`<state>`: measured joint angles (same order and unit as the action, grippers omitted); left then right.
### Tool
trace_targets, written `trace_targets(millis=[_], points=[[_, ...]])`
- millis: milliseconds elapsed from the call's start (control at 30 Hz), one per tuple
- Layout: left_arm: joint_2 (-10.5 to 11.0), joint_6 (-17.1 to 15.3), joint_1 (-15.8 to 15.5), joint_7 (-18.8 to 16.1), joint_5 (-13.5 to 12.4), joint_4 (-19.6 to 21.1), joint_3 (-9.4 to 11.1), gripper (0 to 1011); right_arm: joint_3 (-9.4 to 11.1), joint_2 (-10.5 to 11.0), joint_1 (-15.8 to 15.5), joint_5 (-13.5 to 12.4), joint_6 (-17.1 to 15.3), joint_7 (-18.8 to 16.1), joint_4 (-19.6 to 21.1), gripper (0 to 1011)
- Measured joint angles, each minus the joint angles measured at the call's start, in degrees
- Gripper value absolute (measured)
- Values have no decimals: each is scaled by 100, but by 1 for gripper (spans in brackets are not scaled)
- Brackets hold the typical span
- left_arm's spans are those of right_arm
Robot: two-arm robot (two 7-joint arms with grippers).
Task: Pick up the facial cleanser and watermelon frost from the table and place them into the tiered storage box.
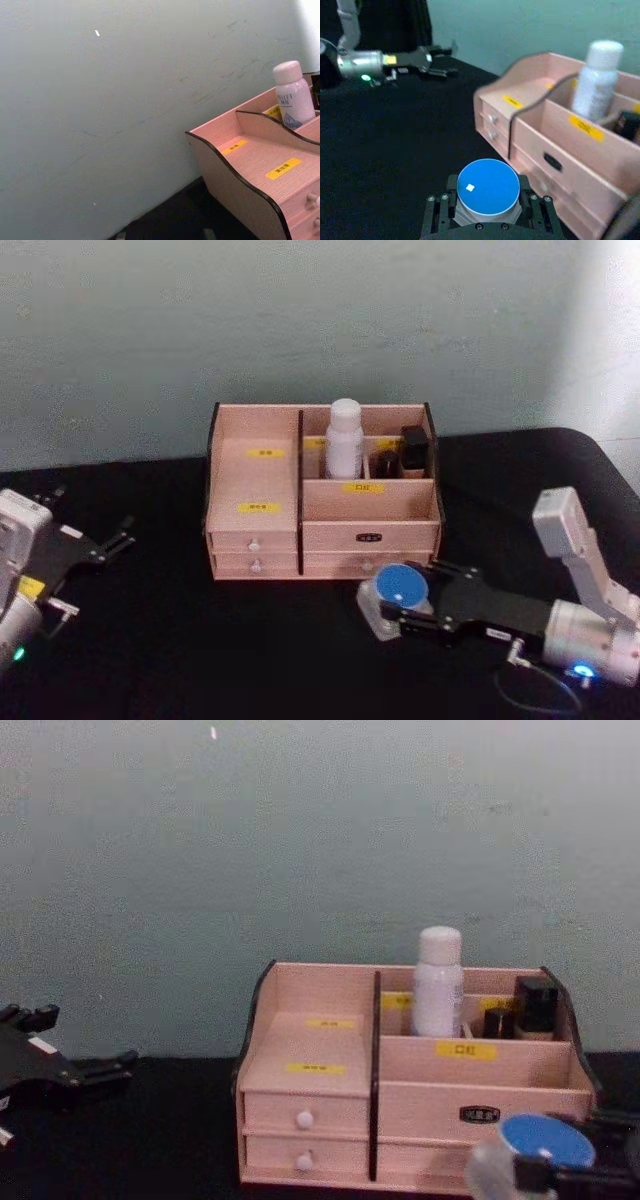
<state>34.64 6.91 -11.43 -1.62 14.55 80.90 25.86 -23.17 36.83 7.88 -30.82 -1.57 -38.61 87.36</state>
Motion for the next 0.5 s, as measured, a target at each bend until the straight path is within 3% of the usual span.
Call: trace_targets(millis=[500], points=[[0, 0, 0, 0, 0, 0, 0, 1001, -495, -508, 848, 150, -48, 107, -288, 712]])
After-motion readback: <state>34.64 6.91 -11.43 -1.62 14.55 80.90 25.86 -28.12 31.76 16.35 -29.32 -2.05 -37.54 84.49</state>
